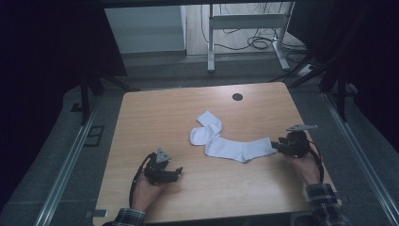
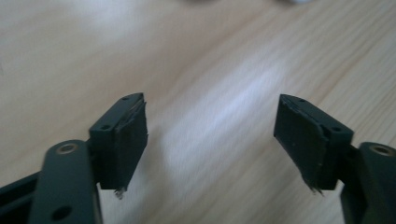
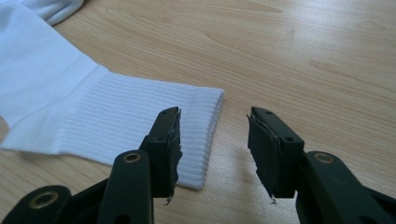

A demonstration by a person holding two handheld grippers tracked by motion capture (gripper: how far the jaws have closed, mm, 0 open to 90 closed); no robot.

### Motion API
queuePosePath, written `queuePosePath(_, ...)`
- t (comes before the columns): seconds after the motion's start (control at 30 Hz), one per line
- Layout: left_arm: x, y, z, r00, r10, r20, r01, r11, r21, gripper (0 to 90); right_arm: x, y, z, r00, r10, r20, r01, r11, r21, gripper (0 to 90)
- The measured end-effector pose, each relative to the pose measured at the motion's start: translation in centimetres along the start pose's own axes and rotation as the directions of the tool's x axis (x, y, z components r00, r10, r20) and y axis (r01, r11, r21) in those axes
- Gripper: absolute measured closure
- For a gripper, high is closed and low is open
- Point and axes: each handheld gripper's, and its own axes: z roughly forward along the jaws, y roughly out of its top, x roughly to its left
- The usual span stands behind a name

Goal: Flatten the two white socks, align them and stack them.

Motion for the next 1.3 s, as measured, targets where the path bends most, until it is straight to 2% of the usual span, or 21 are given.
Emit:
queuePosePath(0.17, -0.6, 2.2, 0.4, 0.9998, 0.012, 0.013, -0.011, 0.9986, -0.051, 31.9, 0.2, 0.0, 0.2, 0.9999, -0.01, 0.007, 0.01, 1.0, 0.01, 53.6)
queuePosePath(0.4, -1.4, 5.7, 2.2, 0.9986, 0.045, 0.026, -0.043, 0.9947, -0.093, 38.0, 0.8, 0.2, 0.6, 0.9983, -0.049, 0.03, 0.049, 0.999, 0.011, 59.1)
queuePosePath(0.67, -2.9, 8.6, 5.2, 0.9956, 0.083, 0.045, -0.079, 0.9936, -0.082, 54.7, 1.1, 0.3, 0.7, 0.9967, -0.073, 0.037, 0.073, 0.997, 0.001, 66.5)
queuePosePath(0.77, -3.3, 9.1, 6.5, 0.996, 0.079, 0.042, -0.076, 0.9951, -0.063, 60.0, 1.1, 0.3, 0.7, 0.9961, -0.078, 0.039, 0.078, 0.997, -0.001, 67.8)
queuePosePath(0.83, -3.3, 9.2, 6.9, 0.9962, 0.075, 0.044, -0.072, 0.9956, -0.06, 60.4, 1.1, 0.3, 0.7, 0.9964, -0.076, 0.037, 0.077, 0.997, -0.002, 67.9)
queuePosePath(0.87, -3.5, 9.4, 7.6, 0.9968, 0.07, 0.039, -0.068, 0.9964, -0.051, 60.4, 1.1, 0.2, 0.8, 0.9963, -0.078, 0.037, 0.078, 0.997, -0.002, 68.0)
queuePosePath(1.13, -3.8, 9.1, 9.4, 0.9966, 0.077, 0.029, -0.077, 0.997, -0.012, 63.7, 1.4, 0.0, 1.6, 0.9933, -0.108, 0.04, 0.107, 0.994, 0.035, 65.5)
queuePosePath(1.23, -3.9, 8.8, 9.7, 0.9953, 0.089, 0.038, -0.089, 0.996, -0.004, 72.0, 1.4, -0.2, 2.1, 0.9925, -0.114, 0.045, 0.111, 0.992, 0.067, 72.1)
queuePosePath(1.3, -4.0, 8.7, 9.8, 0.9946, 0.094, 0.044, -0.093, 0.9956, -0.009, 78.9, 1.5, -0.1, 2.1, 0.9955, -0.091, 0.026, 0.089, 0.993, 0.075, 78.7)
